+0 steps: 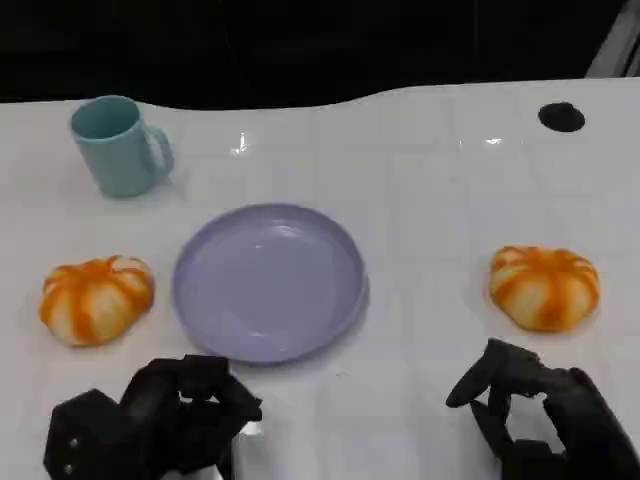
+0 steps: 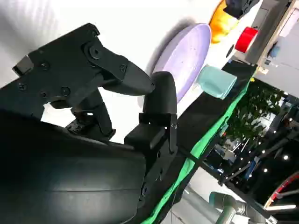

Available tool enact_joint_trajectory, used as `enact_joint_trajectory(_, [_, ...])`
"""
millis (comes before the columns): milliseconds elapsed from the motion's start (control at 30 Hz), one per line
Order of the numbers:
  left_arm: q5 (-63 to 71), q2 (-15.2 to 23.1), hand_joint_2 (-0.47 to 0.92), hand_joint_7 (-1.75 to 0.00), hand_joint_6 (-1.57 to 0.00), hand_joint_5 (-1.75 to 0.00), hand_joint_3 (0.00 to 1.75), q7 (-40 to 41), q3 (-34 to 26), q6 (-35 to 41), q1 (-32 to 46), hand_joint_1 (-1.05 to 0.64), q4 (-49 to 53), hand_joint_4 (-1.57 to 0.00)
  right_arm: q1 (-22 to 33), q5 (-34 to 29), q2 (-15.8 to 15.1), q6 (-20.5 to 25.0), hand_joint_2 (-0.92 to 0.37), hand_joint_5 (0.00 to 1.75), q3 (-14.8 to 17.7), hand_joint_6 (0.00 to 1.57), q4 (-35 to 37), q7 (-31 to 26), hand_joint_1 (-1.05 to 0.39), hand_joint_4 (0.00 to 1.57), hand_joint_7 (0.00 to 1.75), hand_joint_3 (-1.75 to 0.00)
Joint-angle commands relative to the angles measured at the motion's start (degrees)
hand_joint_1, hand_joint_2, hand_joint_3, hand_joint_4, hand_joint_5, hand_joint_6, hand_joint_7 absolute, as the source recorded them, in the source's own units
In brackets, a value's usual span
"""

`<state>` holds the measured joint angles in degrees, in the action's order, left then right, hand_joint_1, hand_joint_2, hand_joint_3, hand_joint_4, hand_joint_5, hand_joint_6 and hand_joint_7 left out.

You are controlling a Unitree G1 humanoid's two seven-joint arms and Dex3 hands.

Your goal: Grasp the bread from the table and place it into the plate.

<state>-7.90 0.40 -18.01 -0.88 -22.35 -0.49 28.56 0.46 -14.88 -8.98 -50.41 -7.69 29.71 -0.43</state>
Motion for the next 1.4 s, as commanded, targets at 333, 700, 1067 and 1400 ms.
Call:
enact_joint_trajectory(333, [-0.4, 1.0, 0.64, -0.76, -1.42, -1.19, 0.48, -0.3, -0.6, 0.5, 0.5, -1.05, -0.6, -1.57, 0.2, 0.5, -0.7, 0.2, -0.55, 1.75, 0.3, 0.76, -0.2, 0.2, -0.31, 0.8, 1.32, -1.03])
enact_joint_trajectory(700, [-0.2, 0.9, 0.63, -0.76, -1.42, -1.19, 0.49, -0.3, -0.6, -0.3, 0.4, -1.05, -0.1, -1.57, 0.1, 0.4, -0.8, -0.4, -0.55, 1.75, 0.4, 0.75, 0.1, 0.0, -0.3, 0.79, 1.31, -1.03])
enact_joint_trajectory(1067, [0.2, 0.7, 0.63, -0.77, -1.42, -1.2, 0.5, 0.4, -0.5, -0.1, 0.5, -1.05, -0.4, -1.57, -1.5, -2.3, -1.8, 0.0, -0.66, 1.56, 2.1, 0.82, -2.1, -3.1, -0.31, 0.7, 0.92, -0.75])
enact_joint_trajectory(1400, [0.3, 0.7, 0.64, -0.77, -1.41, -1.2, 0.52, 0.2, -0.4, -0.5, 0.6, -1.05, -0.3, -1.57, -0.8, -19.8, -6.7, 9.8, -0.91, 0.8, 3.8, 0.74, -13.7, -10.7, -0.47, 0.53, 0.16, -0.19])
